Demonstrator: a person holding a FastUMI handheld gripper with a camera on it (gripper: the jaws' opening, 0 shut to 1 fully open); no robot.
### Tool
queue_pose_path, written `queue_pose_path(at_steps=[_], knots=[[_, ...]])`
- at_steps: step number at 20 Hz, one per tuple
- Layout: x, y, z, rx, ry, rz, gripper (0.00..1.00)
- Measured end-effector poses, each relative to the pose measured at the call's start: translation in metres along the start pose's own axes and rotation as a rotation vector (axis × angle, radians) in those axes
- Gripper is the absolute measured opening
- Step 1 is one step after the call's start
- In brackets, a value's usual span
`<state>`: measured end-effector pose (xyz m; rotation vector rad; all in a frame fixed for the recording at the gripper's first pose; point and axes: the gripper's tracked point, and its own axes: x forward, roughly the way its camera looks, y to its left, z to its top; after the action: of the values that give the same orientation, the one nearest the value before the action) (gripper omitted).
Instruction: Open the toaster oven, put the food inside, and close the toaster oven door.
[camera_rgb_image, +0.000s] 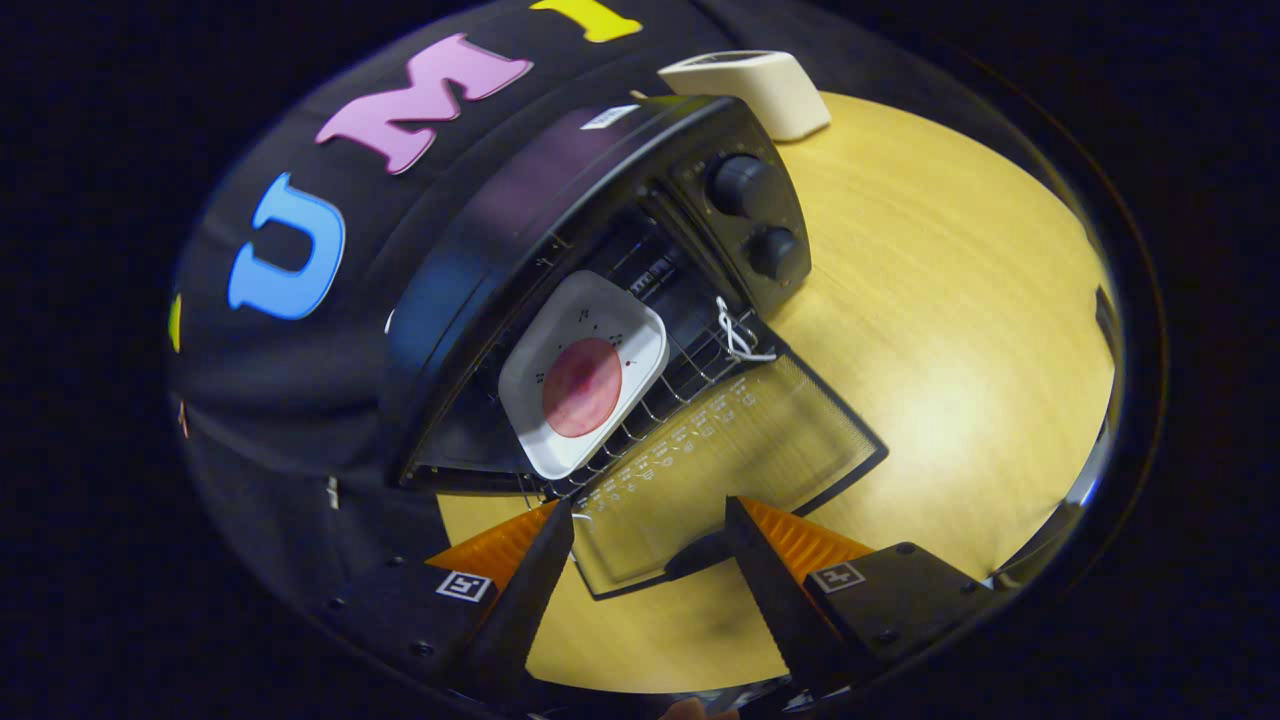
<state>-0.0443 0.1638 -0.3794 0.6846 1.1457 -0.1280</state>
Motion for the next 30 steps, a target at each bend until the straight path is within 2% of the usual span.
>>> queue_pose_path(at_steps=[6, 9, 12, 18, 25, 30], knots=[[-0.017, -0.016, -0.01, -0.388, -0.051, -0.045, 0.99], [-0.014, -0.026, -0.039, -0.495, 0.02, -0.061, 0.99], [-0.006, -0.033, -0.07, -0.517, 0.122, -0.065, 0.99], [0.017, -0.048, -0.099, -0.539, 0.238, -0.136, 1.0], [0.047, -0.058, -0.103, -0.547, 0.249, -0.232, 0.99], [0.053, -0.058, -0.091, -0.542, 0.213, -0.254, 1.0]])
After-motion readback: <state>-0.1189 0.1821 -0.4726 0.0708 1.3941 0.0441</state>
